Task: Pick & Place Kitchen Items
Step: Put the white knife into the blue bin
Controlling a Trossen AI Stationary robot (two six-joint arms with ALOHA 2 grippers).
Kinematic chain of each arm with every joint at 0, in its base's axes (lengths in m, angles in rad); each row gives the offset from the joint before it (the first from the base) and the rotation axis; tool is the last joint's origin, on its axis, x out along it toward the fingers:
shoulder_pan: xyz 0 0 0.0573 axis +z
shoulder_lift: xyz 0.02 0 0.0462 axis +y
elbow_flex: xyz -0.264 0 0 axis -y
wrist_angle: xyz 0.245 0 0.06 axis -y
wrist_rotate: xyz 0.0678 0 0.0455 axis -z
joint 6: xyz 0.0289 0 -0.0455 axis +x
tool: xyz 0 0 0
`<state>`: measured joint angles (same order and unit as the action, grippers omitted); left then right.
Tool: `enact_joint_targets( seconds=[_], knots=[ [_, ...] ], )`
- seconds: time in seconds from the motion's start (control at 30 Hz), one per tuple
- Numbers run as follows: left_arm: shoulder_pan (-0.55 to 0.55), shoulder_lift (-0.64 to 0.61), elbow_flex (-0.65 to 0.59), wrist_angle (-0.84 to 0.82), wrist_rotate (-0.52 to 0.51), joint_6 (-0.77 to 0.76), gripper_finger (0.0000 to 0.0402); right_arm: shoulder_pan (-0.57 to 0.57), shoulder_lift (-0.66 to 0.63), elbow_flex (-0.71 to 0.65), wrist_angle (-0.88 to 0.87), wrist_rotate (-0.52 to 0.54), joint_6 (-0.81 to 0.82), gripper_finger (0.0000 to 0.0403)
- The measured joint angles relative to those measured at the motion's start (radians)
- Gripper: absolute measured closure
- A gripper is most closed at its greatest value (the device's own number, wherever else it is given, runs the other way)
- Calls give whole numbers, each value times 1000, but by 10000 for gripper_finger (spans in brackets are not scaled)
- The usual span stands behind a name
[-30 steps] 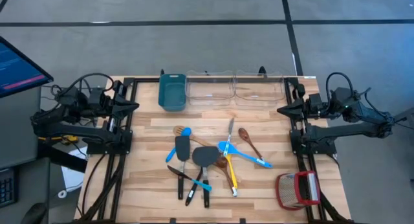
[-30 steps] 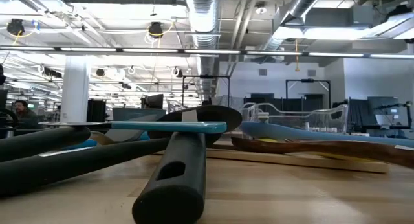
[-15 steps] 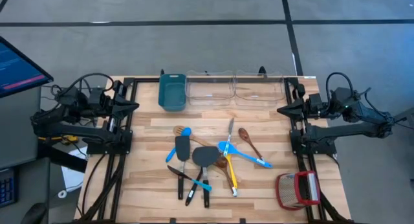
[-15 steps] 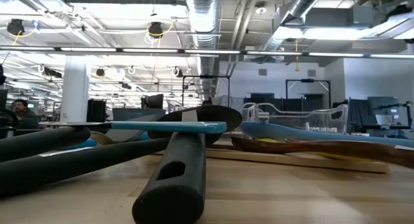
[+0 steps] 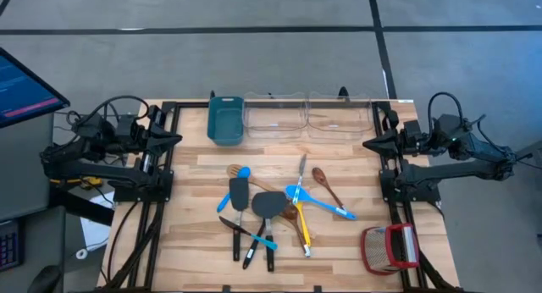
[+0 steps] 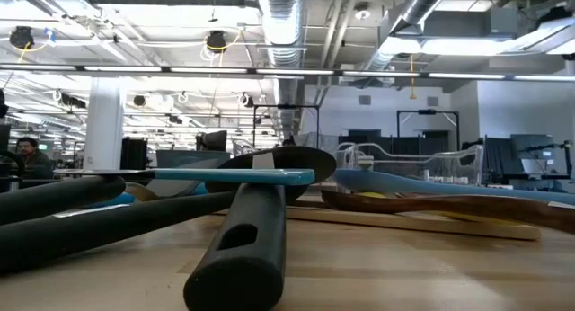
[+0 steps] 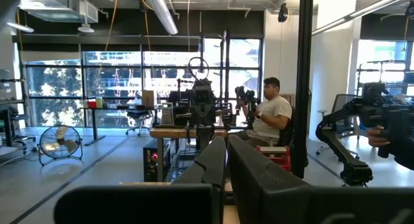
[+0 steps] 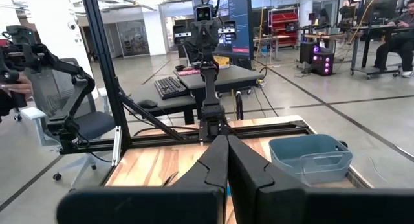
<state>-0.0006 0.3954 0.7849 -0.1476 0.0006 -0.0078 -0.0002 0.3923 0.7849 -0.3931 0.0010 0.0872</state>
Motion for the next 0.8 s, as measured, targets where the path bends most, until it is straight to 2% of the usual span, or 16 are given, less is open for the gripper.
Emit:
enact_joint_targets(
  seconds=[0.8],
  knots=[
    [0, 0, 0, 0, 0, 0, 393, 0, 0, 0, -7, 0, -15, 403]
  ],
)
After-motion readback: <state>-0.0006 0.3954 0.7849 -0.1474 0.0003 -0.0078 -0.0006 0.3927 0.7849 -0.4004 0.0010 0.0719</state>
